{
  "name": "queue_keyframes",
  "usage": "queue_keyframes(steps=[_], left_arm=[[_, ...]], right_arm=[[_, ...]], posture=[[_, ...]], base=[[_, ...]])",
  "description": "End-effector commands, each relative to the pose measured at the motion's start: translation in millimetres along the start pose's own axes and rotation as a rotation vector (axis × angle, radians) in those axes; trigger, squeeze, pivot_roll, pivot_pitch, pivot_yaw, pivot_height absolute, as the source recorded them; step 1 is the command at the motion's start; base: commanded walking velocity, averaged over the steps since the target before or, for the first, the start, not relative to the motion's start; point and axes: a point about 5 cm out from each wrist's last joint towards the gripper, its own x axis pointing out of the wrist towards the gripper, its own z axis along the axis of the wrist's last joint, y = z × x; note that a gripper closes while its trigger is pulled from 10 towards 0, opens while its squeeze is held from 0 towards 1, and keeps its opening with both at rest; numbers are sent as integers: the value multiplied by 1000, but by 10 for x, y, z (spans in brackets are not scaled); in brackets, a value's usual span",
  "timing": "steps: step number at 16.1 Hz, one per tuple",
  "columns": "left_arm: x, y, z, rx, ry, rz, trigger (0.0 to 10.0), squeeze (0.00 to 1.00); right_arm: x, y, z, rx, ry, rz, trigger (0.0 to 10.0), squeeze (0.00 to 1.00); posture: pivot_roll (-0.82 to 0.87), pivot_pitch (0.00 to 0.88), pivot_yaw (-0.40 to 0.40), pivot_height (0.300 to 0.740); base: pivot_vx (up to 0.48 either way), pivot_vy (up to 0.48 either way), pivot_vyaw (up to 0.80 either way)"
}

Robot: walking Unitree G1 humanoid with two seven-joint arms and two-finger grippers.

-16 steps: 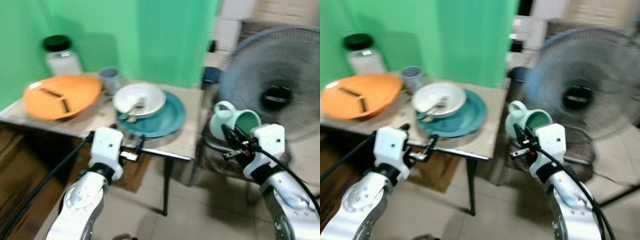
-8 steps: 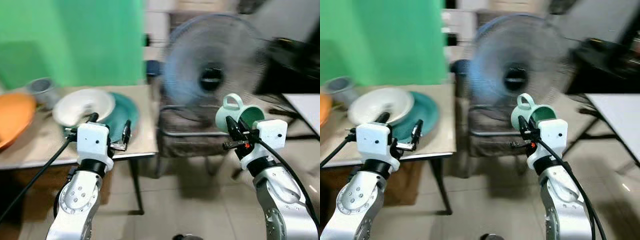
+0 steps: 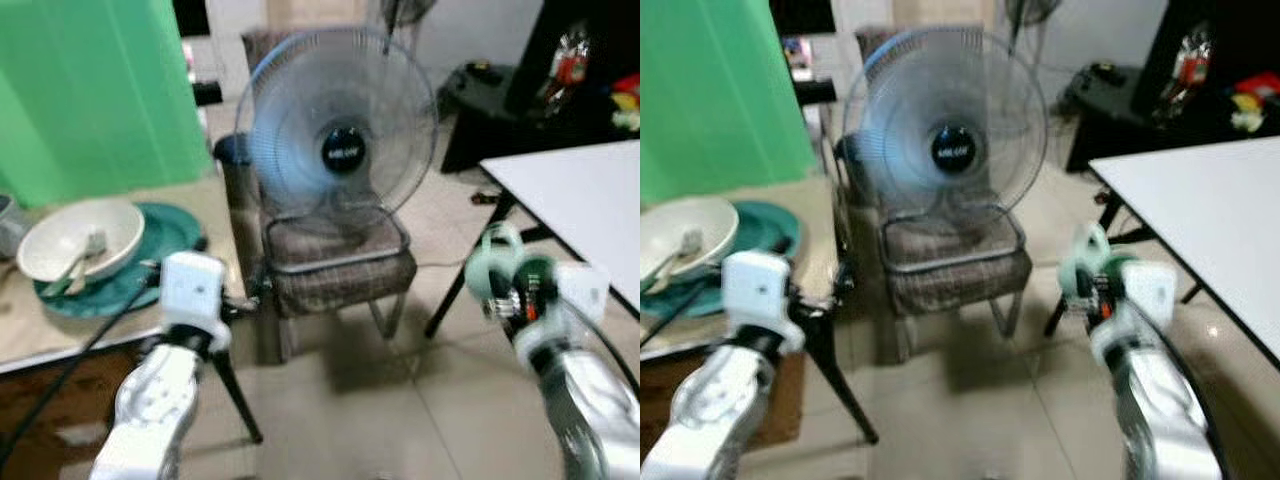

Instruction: Setting the table

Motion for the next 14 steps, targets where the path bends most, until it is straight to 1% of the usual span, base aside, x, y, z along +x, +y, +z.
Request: queue_keyframes(steps=[1, 2, 3, 4, 5, 6, 7, 8, 10, 13, 14], left_arm=[[-32, 67, 6, -13, 9, 44, 10000, 0], [-34, 70, 11, -21, 8, 47, 10000, 0], [-37, 72, 5, -33, 7, 51, 10000, 0], [-13, 73, 4, -17, 18, 49, 10000, 0], [13, 77, 14, -12, 18, 47, 10000, 0], [20, 79, 21, -14, 11, 47, 10000, 0], [34, 83, 52, -28, -5, 37, 10000, 0], [43, 91, 74, -34, -14, 32, 10000, 0], [37, 100, 70, -39, -8, 35, 10000, 0], [20, 96, 54, -26, 10, 32, 10000, 0], [22, 85, 78, -38, 2, 37, 10000, 0]], right_arm=[[43, 97, 102, -19, -43, 26, 10000, 0], [56, 119, 108, -30, -45, 37, 10000, 0], [105, 189, 97, -48, -41, 68, 10000, 0], [150, 250, 104, -88, -39, 94, 10000, 0], [173, 281, 106, -103, -32, 99, 10000, 0], [179, 290, 106, -98, -29, 101, 10000, 0], [193, 329, 111, -70, -26, 112, 10000, 0], [207, 361, 105, -62, -24, 119, 10000, 0], [205, 386, 112, -67, -23, 124, 10000, 0], [195, 364, 111, -57, -12, 99, 10000, 0], [202, 368, 115, -61, -10, 103, 10000, 0]], posture=[[49, 0, -38, 740], [49, 0, -38, 740], [47, 0, -35, 740], [49, 0, -38, 740], [50, 0, -42, 740], [50, 0, -42, 740], [57, 0, -50, 740], [48, 0, -46, 740], [32, 0, -37, 740], [38, 0, -42, 740], [37, 0, -44, 740]], base=[[0, 0, -800], [0, 0, -800], [0, 0, -800], [0, 0, -788], [0, 0, -781], [0, 0, -781], [0, 0, -781], [0, 0, -788], [0, 0, -784], [0, 0, -785], [0, 0, -788]])
